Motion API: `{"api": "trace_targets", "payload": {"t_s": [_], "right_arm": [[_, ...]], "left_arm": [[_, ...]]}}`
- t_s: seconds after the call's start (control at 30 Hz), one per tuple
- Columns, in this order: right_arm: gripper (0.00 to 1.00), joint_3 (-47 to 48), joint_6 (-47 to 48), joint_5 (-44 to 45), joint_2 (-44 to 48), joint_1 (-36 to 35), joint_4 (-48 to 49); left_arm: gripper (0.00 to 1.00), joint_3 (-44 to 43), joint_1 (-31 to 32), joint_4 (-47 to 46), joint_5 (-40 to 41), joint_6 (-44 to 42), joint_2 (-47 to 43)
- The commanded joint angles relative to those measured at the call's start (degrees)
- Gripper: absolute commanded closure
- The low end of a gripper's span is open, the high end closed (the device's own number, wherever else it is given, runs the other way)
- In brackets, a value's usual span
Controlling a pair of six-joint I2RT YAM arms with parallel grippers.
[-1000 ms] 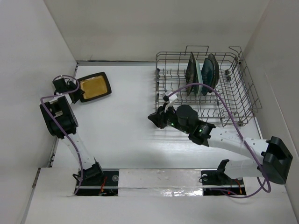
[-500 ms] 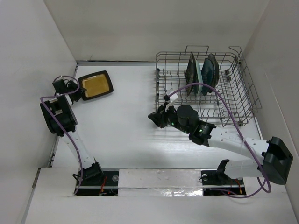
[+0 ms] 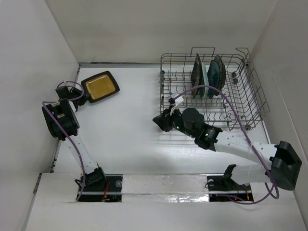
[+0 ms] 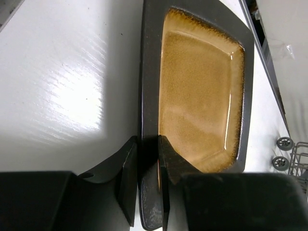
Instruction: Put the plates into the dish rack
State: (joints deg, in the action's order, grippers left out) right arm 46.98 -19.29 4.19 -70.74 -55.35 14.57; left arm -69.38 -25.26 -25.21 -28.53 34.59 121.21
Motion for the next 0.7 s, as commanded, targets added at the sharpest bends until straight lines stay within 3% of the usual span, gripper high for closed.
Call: {"api": "trace_targets", "payload": {"t_s": [0.0,0.2,0.4,0.67], "right_arm": [[0.78,0.74,0.22,0.39,0.96,0.16,2.75],[0.77,1.8,0.48,-0.14,0.6,0.16,2.05],[0.5,5.22,1.01,-3.12,-2.12,0.68,0.47],[0.32,12.69,-2.07,-11.21,-11.08,3.67,0.28]], "left_arm": [[1.0,3.11,-0.5,-0.98,-1.08,-0.49,-4.48],[1.0,9.96,-0.5,-6.51,-1.87,2.67,-14.31],[1.0,18.22,-0.5,-14.86,-2.32,8.39,-20.65],[1.0,23.24,-0.5,-18.91,-4.07,11.9,-24.87]]}}
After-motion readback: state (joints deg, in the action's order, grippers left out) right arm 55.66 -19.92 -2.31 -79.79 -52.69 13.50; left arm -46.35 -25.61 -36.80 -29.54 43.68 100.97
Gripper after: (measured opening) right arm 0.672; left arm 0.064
